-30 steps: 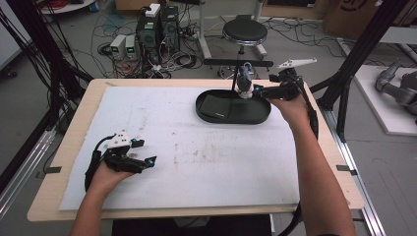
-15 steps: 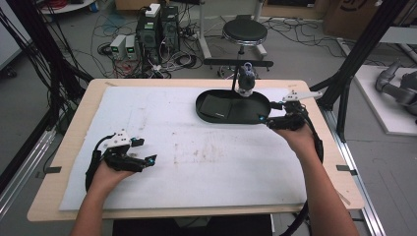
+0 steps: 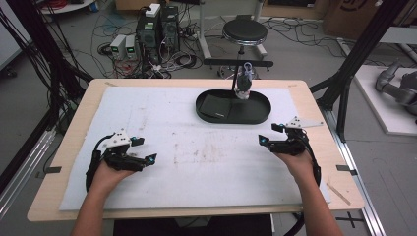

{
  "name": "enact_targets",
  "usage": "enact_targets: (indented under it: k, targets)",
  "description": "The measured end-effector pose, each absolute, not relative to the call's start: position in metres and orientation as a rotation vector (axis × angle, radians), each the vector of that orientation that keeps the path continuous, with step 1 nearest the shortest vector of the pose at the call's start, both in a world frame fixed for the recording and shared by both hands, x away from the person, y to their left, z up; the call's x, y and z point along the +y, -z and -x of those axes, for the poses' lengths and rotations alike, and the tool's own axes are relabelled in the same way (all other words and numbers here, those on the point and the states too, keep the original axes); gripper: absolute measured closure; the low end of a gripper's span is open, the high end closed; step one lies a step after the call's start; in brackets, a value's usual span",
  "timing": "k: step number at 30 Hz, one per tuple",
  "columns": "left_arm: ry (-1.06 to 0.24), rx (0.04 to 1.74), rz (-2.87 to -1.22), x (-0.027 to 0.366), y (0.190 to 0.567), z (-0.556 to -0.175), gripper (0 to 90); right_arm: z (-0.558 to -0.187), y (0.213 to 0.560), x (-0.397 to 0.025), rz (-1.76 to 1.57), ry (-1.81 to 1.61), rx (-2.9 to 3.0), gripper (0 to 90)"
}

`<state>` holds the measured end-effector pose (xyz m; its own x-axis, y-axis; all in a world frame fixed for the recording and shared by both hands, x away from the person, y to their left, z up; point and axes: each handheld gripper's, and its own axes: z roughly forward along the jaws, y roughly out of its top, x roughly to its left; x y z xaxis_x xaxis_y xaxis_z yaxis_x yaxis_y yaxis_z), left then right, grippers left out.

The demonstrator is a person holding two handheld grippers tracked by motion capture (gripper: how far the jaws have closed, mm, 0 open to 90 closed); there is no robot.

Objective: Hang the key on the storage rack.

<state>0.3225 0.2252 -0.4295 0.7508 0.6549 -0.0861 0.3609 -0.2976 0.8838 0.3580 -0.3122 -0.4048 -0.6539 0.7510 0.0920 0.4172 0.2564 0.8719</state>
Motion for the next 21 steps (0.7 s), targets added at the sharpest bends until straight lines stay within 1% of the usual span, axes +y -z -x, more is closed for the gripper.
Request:
enact_targets:
  k: [4, 9, 13, 21]
  targets:
    - [-0.351, 0.784, -1.896, 0.226, 0.43, -0.322, 16.0, -0.351, 0.418, -0.314, -1.119, -1.338, 2.199, 19.7]
    - [-0.351, 0.791, -1.898, 0.227, 0.433, -0.321, 16.0, -0.344, 0.419, -0.313, -1.089, -1.341, 2.18, 19.2]
    - [-0.35, 0.793, -1.904, 0.226, 0.435, -0.322, 16.0, -0.338, 0.43, -0.319, -1.102, -1.346, 2.162, 19.2]
    - [-0.355, 0.777, -1.917, 0.221, 0.435, -0.32, 16.0, -0.334, 0.433, -0.328, -1.109, -1.358, 2.136, 19.2]
